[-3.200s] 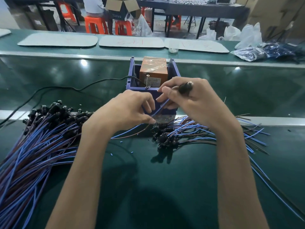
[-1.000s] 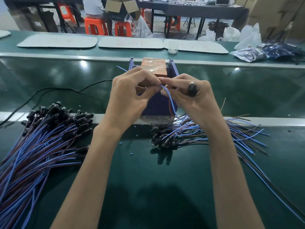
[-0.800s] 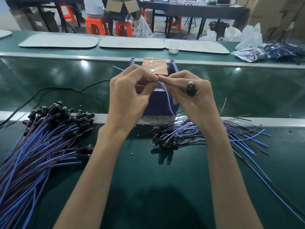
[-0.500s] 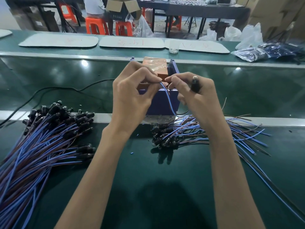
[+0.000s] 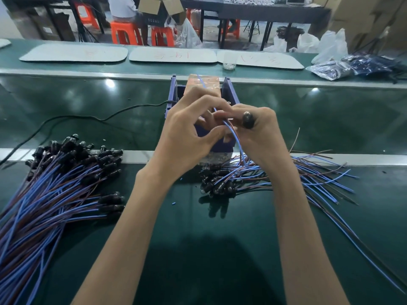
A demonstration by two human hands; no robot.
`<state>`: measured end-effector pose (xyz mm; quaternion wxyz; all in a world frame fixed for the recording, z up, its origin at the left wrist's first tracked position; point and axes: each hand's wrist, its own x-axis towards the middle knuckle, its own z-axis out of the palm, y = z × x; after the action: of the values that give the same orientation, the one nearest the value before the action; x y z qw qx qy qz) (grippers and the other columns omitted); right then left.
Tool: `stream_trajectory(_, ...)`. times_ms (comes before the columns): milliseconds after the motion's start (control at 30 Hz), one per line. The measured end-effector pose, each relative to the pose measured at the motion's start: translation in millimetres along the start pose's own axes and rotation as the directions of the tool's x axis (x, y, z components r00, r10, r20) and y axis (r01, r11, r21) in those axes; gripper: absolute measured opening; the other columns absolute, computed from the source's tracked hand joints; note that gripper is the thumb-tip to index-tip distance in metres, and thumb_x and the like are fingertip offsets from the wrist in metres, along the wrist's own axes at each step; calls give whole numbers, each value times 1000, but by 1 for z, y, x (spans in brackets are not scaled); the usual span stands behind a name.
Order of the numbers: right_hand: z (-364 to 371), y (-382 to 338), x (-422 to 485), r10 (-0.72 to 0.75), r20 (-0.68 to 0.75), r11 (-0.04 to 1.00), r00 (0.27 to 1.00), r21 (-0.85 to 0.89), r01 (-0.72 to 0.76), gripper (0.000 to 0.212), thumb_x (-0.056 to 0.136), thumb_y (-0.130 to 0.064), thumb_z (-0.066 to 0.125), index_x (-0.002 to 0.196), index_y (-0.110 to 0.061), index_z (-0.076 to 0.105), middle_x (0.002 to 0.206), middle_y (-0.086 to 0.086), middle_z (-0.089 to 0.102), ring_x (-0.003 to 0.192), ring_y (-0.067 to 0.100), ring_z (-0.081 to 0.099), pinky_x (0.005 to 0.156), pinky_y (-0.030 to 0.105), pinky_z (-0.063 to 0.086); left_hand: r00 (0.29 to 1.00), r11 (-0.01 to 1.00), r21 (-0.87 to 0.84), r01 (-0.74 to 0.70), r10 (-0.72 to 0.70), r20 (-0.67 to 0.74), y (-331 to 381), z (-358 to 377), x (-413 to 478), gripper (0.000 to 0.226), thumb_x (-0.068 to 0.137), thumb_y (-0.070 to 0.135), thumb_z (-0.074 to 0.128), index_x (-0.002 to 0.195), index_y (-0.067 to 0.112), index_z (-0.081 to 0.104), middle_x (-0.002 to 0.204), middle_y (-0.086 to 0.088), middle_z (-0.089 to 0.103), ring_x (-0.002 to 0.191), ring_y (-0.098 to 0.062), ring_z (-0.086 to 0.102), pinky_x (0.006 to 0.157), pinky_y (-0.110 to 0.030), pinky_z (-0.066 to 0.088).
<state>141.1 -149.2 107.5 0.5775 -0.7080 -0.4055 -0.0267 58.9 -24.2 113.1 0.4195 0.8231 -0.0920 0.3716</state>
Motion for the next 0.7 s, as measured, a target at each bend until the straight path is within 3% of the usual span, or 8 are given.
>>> stream_trajectory(100, -2, -4, -2, -13, 15, 997, 1000, -71, 14, 36, 76, 12, 64, 98, -15, 72, 83, 2, 70, 79, 23, 68, 75, 32, 55, 998, 998, 68, 8, -12, 59, -6, -4, 1, 46, 72, 5, 80, 114, 9, 62, 112, 2, 52, 68, -9, 55, 70, -16, 50)
stream_trajectory(200, -7, -9, -3, 15, 56, 998, 998, -60, -12, 20, 80, 3, 70, 96, -8, 75, 86, 8, 71, 78, 31, 67, 77, 47, 53, 986, 990, 142, 22, -45, 163, -12, -10, 1, 57, 74, 4, 70, 127, 10, 54, 118, -1, 51, 80, -9, 58, 77, -17, 52)
stream_trajectory(300, -9, -15, -5, 14, 114, 998, 993, -58, -7, 18, 79, 2, 74, 94, -7, 75, 85, 8, 70, 77, 29, 65, 76, 44, 52, 978, 976, 216, 32, -75, 194, -16, -11, -1, 48, 78, -1, 67, 124, 8, 60, 112, -4, 59, 89, -14, 60, 86, -23, 51)
stream_trajectory(467, -6, -24, -6, 42, 170, 998, 985, -56, -33, 16, 76, 1, 76, 91, -6, 76, 79, 0, 68, 70, 9, 60, 73, 24, 48, 991, 955, 297, 28, -65, 115, -16, -6, 0, 37, 74, -6, 67, 110, 5, 70, 99, -8, 64, 84, -17, 57, 79, -19, 43)
stream_trajectory(567, -5, -26, -6, 29, 163, 996, 986, -93, -14, 17, 76, 0, 78, 91, -7, 75, 76, 4, 67, 67, 8, 57, 71, 19, 45, 995, 934, 348, 78, -93, 26, -17, -4, -1, 21, 80, 0, 63, 98, 6, 72, 90, -6, 65, 78, -22, 58, 73, -28, 45)
stream_trajectory(633, -5, -26, -5, 16, 89, 992, 996, -129, -4, 14, 77, -7, 78, 90, -8, 74, 73, 4, 64, 65, 9, 54, 68, 18, 43, 994, 911, 398, 112, -94, -64, -18, -4, -2, 14, 89, 12, 59, 91, 5, 72, 85, -7, 66, 73, -25, 58, 70, -34, 45)
stream_trajectory(700, -7, -25, -3, 15, -30, 986, 999, -167, -20, 7, 82, -14, 75, 87, -10, 73, 69, 1, 63, 62, 12, 55, 66, 21, 44, 982, 890, 427, 162, -103, -159, -19, -5, -1, 30, 96, 20, 50, 80, 2, 68, 78, -10, 66, 69, -29, 58, 68, -39, 44)
